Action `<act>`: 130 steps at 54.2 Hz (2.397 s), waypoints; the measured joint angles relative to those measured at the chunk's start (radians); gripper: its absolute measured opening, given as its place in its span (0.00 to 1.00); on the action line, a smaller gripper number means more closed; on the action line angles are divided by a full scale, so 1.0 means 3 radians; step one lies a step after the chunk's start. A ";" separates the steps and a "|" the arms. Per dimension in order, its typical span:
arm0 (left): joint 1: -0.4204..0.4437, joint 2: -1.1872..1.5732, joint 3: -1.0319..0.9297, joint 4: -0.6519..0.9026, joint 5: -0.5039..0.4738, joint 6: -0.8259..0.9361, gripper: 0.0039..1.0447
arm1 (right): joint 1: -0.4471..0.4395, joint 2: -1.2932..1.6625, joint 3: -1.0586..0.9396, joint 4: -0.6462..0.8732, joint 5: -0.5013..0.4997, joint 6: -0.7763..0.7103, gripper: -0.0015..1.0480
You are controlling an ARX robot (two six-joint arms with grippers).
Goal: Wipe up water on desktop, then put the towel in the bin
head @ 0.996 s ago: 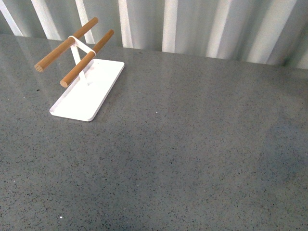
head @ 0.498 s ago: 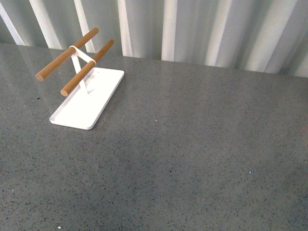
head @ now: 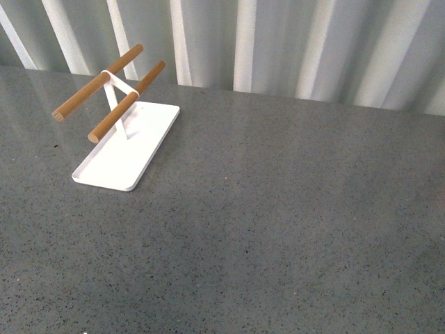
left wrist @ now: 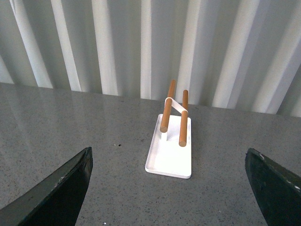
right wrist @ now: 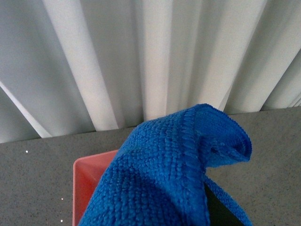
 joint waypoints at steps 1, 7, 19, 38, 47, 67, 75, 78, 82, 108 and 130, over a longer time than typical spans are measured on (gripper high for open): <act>0.0000 0.0000 0.0000 0.0000 0.0000 0.0001 0.94 | 0.0009 0.0006 -0.0006 0.0000 0.0014 -0.0004 0.03; 0.0000 0.0000 0.0000 0.0000 0.0000 0.0001 0.94 | 0.0150 0.0081 -0.0109 -0.0028 0.0160 -0.0053 0.03; 0.0000 0.0000 0.0000 0.0000 0.0000 0.0001 0.94 | 0.0450 0.0376 -0.0142 -0.0347 0.0598 -0.0085 0.03; 0.0000 0.0000 0.0000 0.0000 0.0000 0.0001 0.94 | 0.0411 0.0778 -0.0109 -0.0744 0.0903 -0.0062 0.03; 0.0000 0.0000 0.0000 0.0000 -0.0001 0.0001 0.94 | 0.0338 0.0868 0.0084 -0.0974 0.0991 -0.0070 0.03; 0.0000 0.0000 0.0000 0.0000 0.0000 0.0001 0.94 | 0.0356 0.0965 0.0554 -0.1422 0.1026 -0.0109 0.59; 0.0000 0.0000 0.0000 0.0000 0.0000 0.0001 0.94 | 0.0399 0.0965 0.0563 -0.1512 0.1052 -0.0186 0.83; 0.0000 0.0000 0.0000 0.0000 0.0000 0.0001 0.94 | 0.0401 0.0966 0.0563 -0.1534 0.1127 -0.0252 0.90; 0.0000 0.0000 0.0000 0.0000 0.0000 0.0001 0.94 | 0.0384 0.0971 0.0567 -0.1584 0.1227 -0.0352 0.93; 0.0000 0.0000 0.0000 0.0000 -0.0001 0.0001 0.94 | 0.0230 0.1020 0.0460 -0.1900 0.0852 -0.0991 0.93; 0.0000 0.0000 0.0000 0.0000 0.0000 0.0000 0.94 | 0.0161 0.0980 0.0402 -0.2116 0.0374 -0.1428 0.93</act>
